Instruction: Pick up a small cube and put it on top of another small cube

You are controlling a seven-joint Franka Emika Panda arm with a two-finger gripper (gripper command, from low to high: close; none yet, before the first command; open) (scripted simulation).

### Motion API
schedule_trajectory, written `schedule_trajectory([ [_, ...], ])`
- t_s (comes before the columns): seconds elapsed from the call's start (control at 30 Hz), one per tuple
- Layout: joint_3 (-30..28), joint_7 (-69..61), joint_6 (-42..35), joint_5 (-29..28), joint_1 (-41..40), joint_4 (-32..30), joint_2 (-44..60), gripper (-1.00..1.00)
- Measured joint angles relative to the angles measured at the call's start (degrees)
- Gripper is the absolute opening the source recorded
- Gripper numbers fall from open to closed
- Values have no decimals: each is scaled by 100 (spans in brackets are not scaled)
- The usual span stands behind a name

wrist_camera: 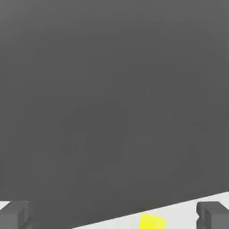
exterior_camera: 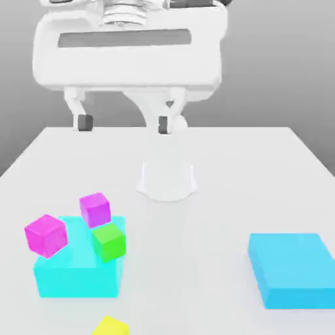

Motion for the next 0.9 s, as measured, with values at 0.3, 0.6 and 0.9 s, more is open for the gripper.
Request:
schedule_trajectory([
  [0.3, -111, 371, 585, 92, -191, -8, 1869, 0],
  [0.6, -113, 474, 1540, 298, -322, 163, 3741, 0],
  [0.9, -109, 488, 1518, 283, -328, 154, 3709, -100],
])
